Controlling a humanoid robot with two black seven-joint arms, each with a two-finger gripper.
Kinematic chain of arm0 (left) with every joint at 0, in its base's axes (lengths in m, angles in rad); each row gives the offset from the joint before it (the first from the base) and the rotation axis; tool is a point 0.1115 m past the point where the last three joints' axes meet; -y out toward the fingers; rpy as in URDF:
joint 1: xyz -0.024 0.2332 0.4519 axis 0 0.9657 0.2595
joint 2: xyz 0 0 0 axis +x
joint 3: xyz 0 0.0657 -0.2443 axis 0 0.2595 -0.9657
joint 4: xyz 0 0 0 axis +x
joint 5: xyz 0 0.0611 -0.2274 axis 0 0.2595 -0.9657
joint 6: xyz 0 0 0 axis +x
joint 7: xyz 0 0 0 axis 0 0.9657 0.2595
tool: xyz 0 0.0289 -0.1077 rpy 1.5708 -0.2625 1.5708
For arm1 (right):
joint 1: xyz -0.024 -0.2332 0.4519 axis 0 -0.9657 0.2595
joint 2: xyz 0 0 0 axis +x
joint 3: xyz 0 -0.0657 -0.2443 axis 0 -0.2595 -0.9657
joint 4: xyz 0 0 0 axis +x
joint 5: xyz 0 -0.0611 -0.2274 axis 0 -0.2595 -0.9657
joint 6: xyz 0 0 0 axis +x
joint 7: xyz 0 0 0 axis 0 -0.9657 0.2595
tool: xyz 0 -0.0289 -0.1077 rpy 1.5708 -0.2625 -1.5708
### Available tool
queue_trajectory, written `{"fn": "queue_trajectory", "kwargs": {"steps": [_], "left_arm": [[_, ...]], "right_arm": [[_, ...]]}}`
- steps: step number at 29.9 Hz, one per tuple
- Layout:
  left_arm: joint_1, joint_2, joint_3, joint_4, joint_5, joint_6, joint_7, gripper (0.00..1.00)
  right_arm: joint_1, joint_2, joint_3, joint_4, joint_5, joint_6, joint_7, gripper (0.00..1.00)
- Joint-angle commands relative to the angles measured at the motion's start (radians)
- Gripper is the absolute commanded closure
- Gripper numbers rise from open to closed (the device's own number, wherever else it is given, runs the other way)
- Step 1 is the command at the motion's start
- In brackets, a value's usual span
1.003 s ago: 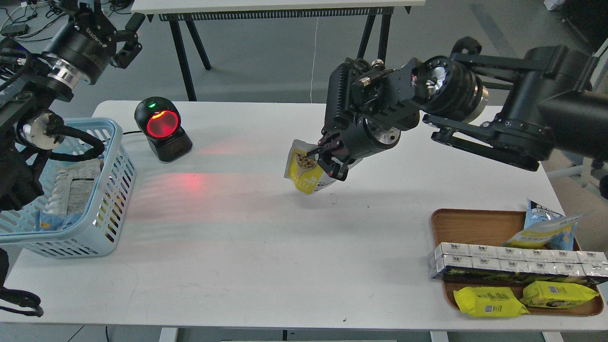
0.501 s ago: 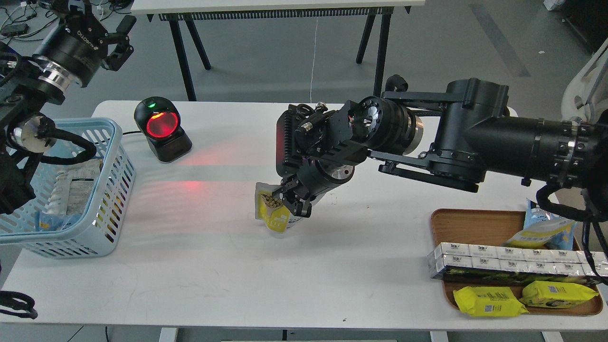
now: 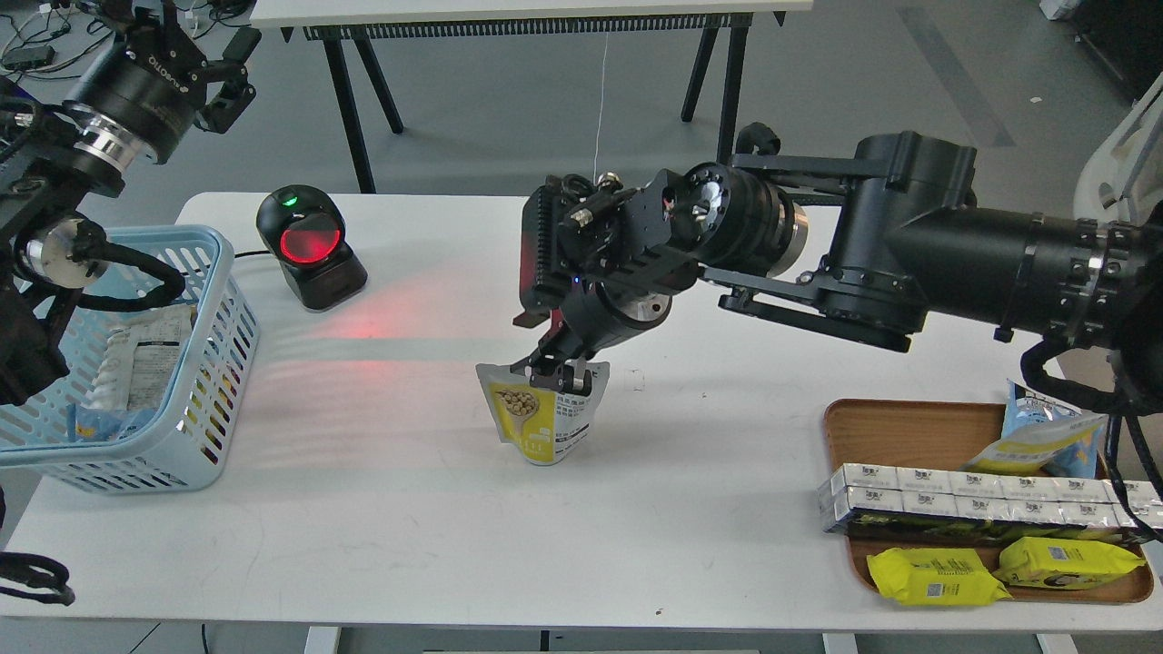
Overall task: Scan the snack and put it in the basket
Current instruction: 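Release the bag on the table and withdraw the right arm, then reach the left gripper down and grasp the yellow snack bag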
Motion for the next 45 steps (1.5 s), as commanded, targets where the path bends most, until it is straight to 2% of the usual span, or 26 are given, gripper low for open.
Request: {"fn": "queue_trajectory", "kwargs": {"steps": [1, 5, 12, 16, 21, 23, 26, 29, 35, 38, 41, 45], "left_arm": [[-0.001, 0.004, -0.029, 0.001, -0.002, 0.0, 0.0, 0.0], [-0.001, 0.022, -0.07, 0.001, -0.003, 0.0, 0.0, 0.0], [0.002, 0.124, -0.13, -0.001, -0.014, 0.0, 0.0, 0.0], [0.004, 0.099, -0.205, -0.001, -0.046, 0.0, 0.0, 0.0], [-0.067, 0.022, -0.183, -0.001, -0.026, 0.0, 0.0, 0.0], [-0.097, 0.031, -0.131, -0.004, -0.026, 0.0, 0.0, 0.0], [-0.207, 0.07, -0.01, -0.013, -0.026, 0.0, 0.0, 0.0], [-0.356, 0.107, 0.162, -0.015, -0.026, 0.0, 0.0, 0.0], [-0.698, 0.101, 0.506, -0.067, -0.023, 0.0, 0.0, 0.0], [-0.844, 0.076, 0.647, -0.186, 0.056, 0.0, 0.0, 0.0], [-0.968, 0.059, 0.739, -0.361, 0.246, 0.0, 0.0, 0.0], [-1.068, 0.041, 0.883, -0.571, 0.459, 0.0, 0.0, 0.0]], "right_arm": [[-0.011, -0.017, 0.069, -0.16, 0.179, 0.0, 0.0, 0.02], [-0.041, -0.087, 0.103, -0.253, 0.471, 0.0, 0.0, 0.02], [-0.101, -0.29, 0.109, -0.259, 1.018, 0.0, 0.0, 0.02], [-0.121, -0.341, 0.115, -0.28, 1.187, 0.0, 0.0, 0.02], [-0.141, -0.394, 0.117, -0.284, 1.311, -0.024, 0.0, 0.02], [-0.156, -0.419, 0.118, -0.282, 1.368, -0.047, 0.0, 0.02], [-0.189, -0.459, 0.118, -0.282, 1.49, -0.074, 0.0, 0.02], [-0.241, -0.473, 0.123, -0.282, 1.63, -0.096, 0.0, 0.02], [-0.324, -0.474, 0.127, -0.285, 1.814, -0.146, 0.0, 0.02], [-0.362, -0.476, 0.13, -0.288, 1.911, -0.163, 0.0, 0.02], [-0.391, -0.491, 0.13, -0.299, 2.013, -0.166, 0.0, 0.02], [-0.434, -0.491, 0.133, -0.299, 2.113, -0.165, 0.0, 0.02]]}}
